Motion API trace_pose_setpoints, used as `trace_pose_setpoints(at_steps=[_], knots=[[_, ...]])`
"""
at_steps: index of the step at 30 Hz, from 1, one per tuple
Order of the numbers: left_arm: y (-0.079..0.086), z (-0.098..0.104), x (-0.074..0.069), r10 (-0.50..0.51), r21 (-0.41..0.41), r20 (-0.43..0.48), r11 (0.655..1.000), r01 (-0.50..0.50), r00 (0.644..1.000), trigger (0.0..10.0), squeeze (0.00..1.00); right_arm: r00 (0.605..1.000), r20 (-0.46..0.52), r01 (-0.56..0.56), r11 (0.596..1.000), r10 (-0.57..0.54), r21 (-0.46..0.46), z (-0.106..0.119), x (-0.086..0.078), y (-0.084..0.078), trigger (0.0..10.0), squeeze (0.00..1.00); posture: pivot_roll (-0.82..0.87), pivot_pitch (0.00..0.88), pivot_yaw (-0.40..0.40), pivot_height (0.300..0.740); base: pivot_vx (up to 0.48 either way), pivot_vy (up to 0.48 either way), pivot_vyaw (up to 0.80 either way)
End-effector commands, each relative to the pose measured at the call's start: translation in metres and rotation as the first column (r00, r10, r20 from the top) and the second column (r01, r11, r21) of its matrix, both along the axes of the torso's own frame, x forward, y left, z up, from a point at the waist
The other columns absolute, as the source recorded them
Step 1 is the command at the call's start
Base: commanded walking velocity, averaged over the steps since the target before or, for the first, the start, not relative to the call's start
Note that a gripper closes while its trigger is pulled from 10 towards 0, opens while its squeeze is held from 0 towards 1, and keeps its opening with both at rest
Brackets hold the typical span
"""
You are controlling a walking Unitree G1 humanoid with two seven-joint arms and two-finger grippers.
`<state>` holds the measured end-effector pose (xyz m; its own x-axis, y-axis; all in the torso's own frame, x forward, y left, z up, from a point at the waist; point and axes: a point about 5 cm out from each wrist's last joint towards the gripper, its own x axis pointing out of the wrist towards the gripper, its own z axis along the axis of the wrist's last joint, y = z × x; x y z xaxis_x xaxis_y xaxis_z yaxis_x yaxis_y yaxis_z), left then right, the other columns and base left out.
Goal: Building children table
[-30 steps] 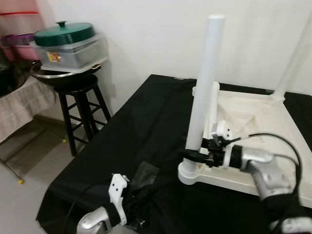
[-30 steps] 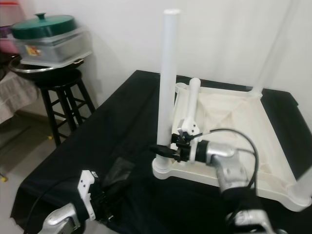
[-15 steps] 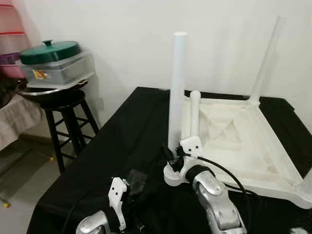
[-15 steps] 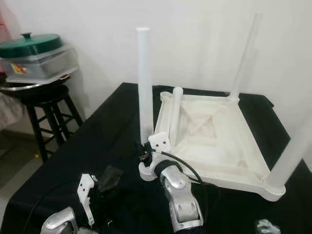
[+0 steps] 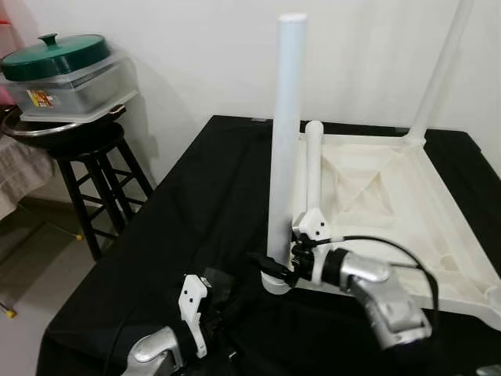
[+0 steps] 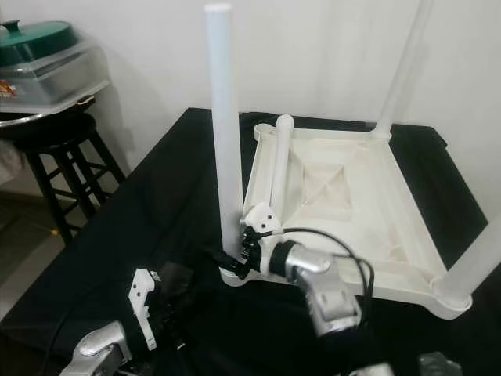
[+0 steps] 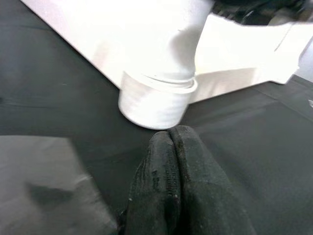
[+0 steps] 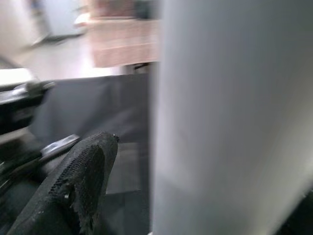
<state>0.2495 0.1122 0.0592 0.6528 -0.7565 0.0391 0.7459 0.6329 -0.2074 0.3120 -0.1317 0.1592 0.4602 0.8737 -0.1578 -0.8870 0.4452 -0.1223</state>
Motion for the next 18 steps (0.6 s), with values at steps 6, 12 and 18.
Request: trace_pose_setpoints(at_steps=[6, 12, 18], knots=[[0.009, -0.004, 0.001, 0.024, 0.026, -0.025, 0.999, -0.023, 0.999, 10.0, 0.00, 0.979, -0.048, -0.195, 0.981, 0.196, 0.018, 0.018, 0.014, -0.007, 0.0, 0.00, 0.01, 0.000, 0.033, 0.740, 0.000, 0.000, 0.00], [0.010, -0.004, 0.000, 0.027, 0.030, -0.025, 0.999, -0.026, 0.999, 10.0, 0.00, 0.968, -0.082, -0.236, 0.971, 0.238, 0.035, 0.028, 0.025, -0.015, 0.0, 0.00, 0.02, 0.000, 0.026, 0.740, 0.000, 0.000, 0.00], [0.010, -0.005, -0.002, 0.028, 0.031, -0.024, 0.999, -0.027, 0.999, 10.0, 0.00, 0.972, -0.118, -0.202, 0.979, 0.201, 0.004, 0.017, 0.026, -0.024, 0.0, 0.00, 0.02, 0.000, 0.026, 0.740, 0.000, 0.000, 0.00]])
